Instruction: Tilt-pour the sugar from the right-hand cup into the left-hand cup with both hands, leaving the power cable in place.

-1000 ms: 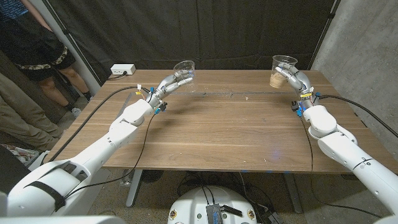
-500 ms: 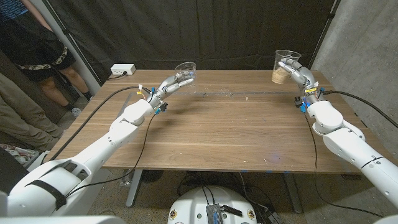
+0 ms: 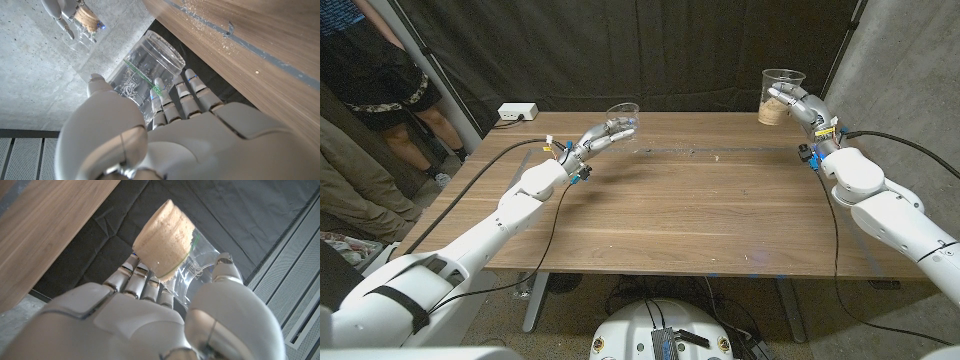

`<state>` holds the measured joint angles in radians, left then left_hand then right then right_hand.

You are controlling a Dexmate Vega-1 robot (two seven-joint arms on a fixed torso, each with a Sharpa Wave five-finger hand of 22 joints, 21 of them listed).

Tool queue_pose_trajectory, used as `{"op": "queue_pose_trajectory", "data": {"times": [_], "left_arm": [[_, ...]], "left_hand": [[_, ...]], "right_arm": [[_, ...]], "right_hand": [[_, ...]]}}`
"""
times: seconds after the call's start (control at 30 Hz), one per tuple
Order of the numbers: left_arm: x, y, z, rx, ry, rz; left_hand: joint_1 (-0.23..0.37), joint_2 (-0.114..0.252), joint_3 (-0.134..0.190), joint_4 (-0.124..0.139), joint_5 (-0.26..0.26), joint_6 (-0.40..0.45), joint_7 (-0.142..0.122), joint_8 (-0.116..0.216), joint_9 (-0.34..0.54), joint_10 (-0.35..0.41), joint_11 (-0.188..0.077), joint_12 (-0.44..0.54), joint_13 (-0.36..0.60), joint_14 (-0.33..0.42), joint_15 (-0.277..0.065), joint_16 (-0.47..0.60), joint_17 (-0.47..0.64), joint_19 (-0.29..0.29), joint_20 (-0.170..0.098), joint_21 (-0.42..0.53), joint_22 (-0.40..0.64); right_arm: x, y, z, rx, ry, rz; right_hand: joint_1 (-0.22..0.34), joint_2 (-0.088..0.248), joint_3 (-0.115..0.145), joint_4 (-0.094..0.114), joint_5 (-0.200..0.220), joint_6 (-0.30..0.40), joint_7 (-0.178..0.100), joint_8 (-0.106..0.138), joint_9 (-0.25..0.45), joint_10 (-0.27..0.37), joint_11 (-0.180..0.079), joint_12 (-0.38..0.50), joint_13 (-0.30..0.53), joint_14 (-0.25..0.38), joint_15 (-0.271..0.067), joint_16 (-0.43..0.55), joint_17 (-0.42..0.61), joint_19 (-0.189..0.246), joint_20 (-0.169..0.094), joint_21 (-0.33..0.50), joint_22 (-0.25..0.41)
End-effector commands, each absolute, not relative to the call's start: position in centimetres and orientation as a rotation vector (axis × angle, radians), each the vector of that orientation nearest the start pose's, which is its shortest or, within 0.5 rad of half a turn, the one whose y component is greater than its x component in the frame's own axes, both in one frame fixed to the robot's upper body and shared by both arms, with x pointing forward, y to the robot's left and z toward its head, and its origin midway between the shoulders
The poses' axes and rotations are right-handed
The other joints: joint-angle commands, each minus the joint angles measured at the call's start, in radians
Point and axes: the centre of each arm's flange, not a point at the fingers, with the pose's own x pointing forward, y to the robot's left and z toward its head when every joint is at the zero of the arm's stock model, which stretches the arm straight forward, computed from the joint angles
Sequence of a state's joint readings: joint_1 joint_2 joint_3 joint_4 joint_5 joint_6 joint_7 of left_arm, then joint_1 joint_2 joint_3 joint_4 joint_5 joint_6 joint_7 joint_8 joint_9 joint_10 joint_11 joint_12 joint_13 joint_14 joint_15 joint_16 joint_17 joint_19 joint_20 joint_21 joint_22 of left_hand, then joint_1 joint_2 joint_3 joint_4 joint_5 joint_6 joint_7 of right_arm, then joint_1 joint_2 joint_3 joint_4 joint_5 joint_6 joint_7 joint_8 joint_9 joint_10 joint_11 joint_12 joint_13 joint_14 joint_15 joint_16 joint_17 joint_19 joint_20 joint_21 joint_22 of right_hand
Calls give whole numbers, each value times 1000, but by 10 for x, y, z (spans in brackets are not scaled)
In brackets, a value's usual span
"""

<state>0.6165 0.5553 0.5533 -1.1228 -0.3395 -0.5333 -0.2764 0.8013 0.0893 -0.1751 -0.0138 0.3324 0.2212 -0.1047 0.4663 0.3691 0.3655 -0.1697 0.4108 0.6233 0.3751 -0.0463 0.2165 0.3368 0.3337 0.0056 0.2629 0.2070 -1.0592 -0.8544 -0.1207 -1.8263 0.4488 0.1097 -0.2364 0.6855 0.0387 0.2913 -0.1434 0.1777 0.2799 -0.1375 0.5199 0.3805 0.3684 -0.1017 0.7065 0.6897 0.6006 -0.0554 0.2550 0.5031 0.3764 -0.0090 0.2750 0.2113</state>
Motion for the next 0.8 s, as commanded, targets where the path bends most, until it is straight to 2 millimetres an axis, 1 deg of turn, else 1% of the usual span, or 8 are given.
{"op": "queue_pose_trajectory", "data": {"times": [0.03, 0.23, 0.27, 0.37, 0.53, 0.57, 0.8], "left_arm": [[659, 231, 29, 522, -761, -518], [660, 228, 29, 536, -752, -527], [660, 228, 30, 540, -752, -527], [660, 226, 30, 539, -752, -528], [662, 225, 31, 537, -751, -527], [662, 225, 31, 537, -750, -527], [663, 220, 31, 539, -748, -528]], "left_hand": [[-2, 6, -7, 0, -3, 4, 4, 7, 2, 3, -2, 6, 6, 8, -117, 0, 6, 5, -5, 5, 2], [-2, 8, -9, 1, -5, 8, 4, 9, 2, 5, 1, 8, 6, 10, -117, 0, 7, 7, -10, 6, 2], [-1, 8, -9, 1, -5, 9, 4, 9, 2, 5, -1, 9, 6, 10, -116, 0, 7, 7, -11, 6, 2], [-1, 9, -10, 1, -6, 12, 3, 11, 2, 6, 4, 10, 7, 10, -117, -1, 8, 8, -11, 7, 2], [0, 10, -11, 1, -7, 15, 2, 12, 2, 7, 4, 11, 7, 12, -117, -1, 9, 9, -13, 7, 2], [0, 10, -11, 1, -7, 16, 2, 13, 2, 7, 5, 11, 7, 12, -117, -1, 9, 9, -13, 7, 2], [1, 11, -13, 1, -9, 19, 5, 14, 1, 8, 1, 13, 8, 14, -117, -1, 10, 10, -14, 8, 2]], "right_arm": [[523, -357, 104, -402, -762, -30], [518, -353, 119, -425, -766, -18], [517, -352, 122, -428, -767, -16], [516, -350, 129, -442, -757, -3], [515, -349, 138, -455, -745, 15], [515, -349, 140, -457, -743, 16], [512, -347, 152, -485, -754, 33]], "right_hand": [[-4, 10, 3, 1, 1, 5, 4, -2, 3, 13, 1, -2, 4, 11, -173, 3, 7, 6, 3, -2, 4], [-5, 9, 2, 1, 0, 5, 6, -2, 3, 13, 2, -3, 4, 12, -173, 3, 7, 7, 4, -2, 5], [-6, 9, 2, 2, 0, 5, 7, -3, 3, 14, 3, -2, 4, 13, -173, 3, 8, 7, 5, -2, 5], [-5, 9, 2, 1, 0, 5, 8, -3, 3, 14, 3, -2, 4, 13, -174, 3, 8, 8, 5, -2, 5], [-8, 7, 0, 3, -1, 6, 12, -3, 4, 17, 5, -2, 5, 14, -172, 3, 9, 9, 6, -2, 5], [-9, 7, 0, 3, -1, 6, 12, -4, 4, 17, 11, -2, 6, 15, -172, 3, 9, 10, 6, -1, 5], [-9, 8, 0, 3, -2, 9, 15, -4, 4, 20, 7, -2, 5, 17, -173, 4, 11, 10, 7, -1, 4]]}}
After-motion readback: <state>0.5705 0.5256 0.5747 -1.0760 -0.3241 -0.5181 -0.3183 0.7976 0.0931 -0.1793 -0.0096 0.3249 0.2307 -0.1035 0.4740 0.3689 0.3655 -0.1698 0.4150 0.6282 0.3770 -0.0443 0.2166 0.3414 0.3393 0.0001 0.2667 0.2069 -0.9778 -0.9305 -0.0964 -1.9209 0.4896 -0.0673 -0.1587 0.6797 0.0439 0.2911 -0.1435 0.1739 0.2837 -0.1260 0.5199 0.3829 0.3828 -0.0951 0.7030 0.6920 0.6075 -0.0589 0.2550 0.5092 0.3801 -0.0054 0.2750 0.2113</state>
